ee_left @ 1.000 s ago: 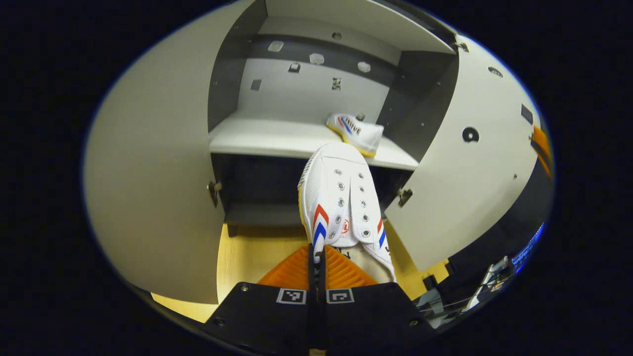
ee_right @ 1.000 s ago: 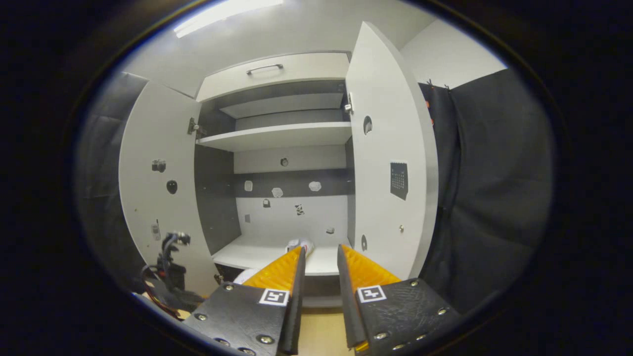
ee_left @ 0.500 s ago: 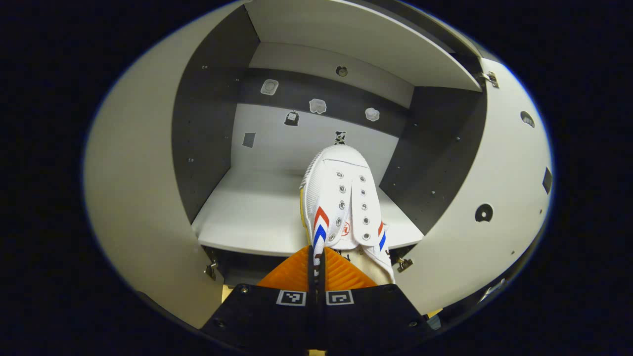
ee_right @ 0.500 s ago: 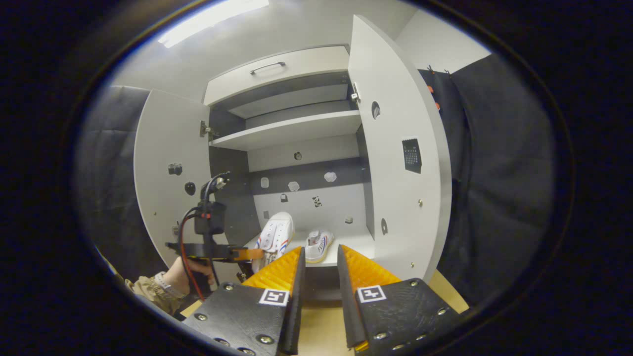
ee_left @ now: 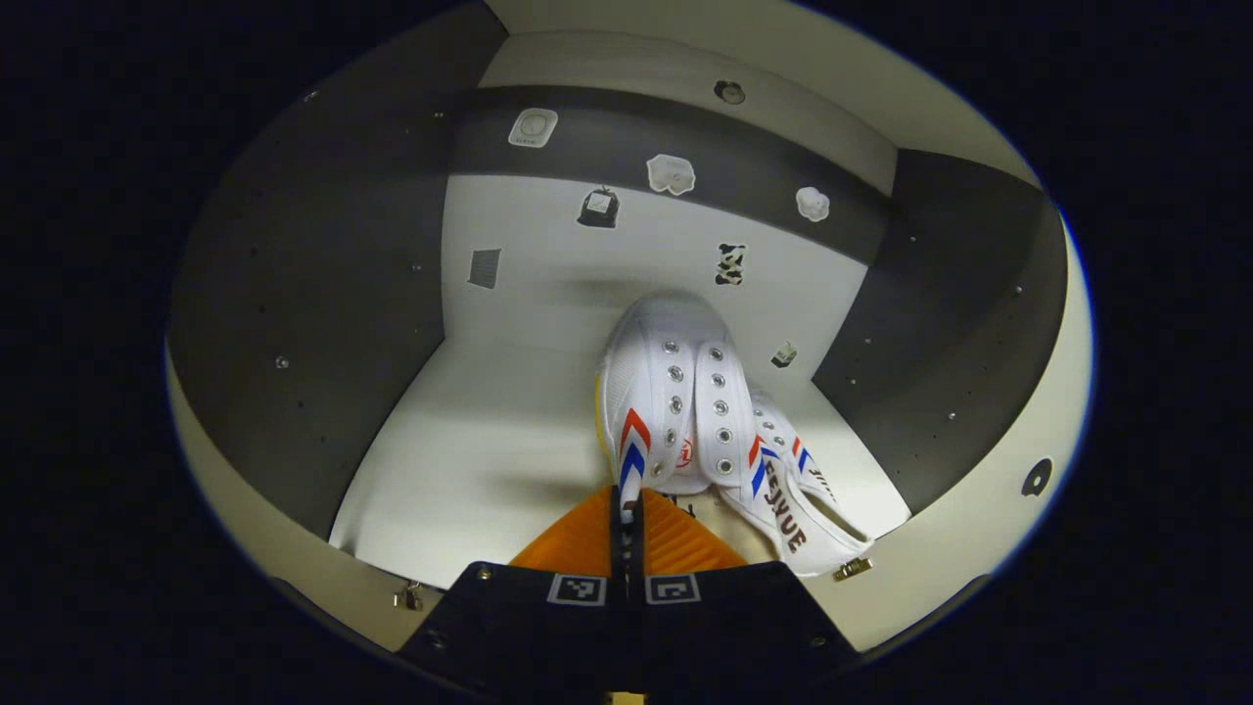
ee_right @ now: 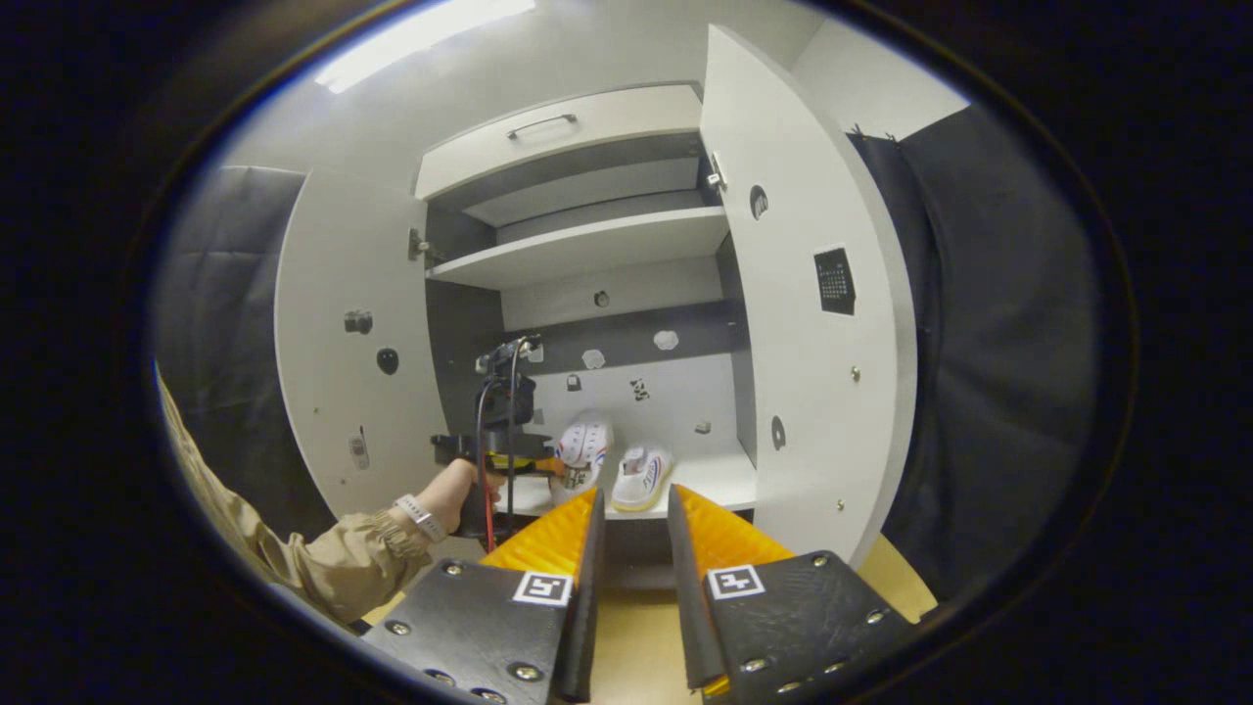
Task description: Grab one shoe with the right hand and put it into the shoe cabinet, grab the other shoe with the left hand and put it into the shoe cabinet; then close the right door with the right hand and the left door with the left hand.
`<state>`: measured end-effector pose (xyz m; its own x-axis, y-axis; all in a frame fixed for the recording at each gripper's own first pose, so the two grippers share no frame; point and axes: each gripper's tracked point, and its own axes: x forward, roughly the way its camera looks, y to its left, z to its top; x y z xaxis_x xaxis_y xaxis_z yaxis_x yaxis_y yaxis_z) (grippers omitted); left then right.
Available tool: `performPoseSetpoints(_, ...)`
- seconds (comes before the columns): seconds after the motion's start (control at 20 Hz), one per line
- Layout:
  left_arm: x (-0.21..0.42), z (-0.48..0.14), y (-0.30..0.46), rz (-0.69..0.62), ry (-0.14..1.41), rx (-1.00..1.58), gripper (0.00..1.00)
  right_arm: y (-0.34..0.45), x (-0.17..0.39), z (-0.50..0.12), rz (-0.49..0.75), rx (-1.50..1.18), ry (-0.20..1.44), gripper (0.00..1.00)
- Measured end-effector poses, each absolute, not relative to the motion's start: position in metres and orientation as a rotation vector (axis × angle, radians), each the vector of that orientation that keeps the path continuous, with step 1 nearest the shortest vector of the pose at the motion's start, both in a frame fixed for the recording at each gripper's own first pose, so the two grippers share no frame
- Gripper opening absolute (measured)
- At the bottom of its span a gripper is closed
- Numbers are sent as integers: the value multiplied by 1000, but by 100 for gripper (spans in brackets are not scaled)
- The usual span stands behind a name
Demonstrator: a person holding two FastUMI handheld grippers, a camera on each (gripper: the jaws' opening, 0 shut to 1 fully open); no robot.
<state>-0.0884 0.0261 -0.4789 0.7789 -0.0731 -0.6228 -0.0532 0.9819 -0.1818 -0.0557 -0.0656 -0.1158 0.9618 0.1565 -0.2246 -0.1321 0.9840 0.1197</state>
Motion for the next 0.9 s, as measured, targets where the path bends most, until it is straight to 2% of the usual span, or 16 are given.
performPoseSetpoints(0.55,-81,-502,36,17,746,-211,2,-81,-60,-121,131,118,257,36)
performPoseSetpoints(0.65,-80,-500,34,7,731,-224,13,-82,-62,-120,135,119,257,36)
performPoseSetpoints(0.7,-82,-496,35,16,730,-222,23,-83,-64,-119,137,118,257,36)
performPoseSetpoints(0.8,-93,-491,35,17,732,-216,32,-85,-67,-118,141,118,254,36)
performPoseSetpoints(0.9,-101,-481,34,17,708,-214,34,-88,-71,-117,144,118,255,36)
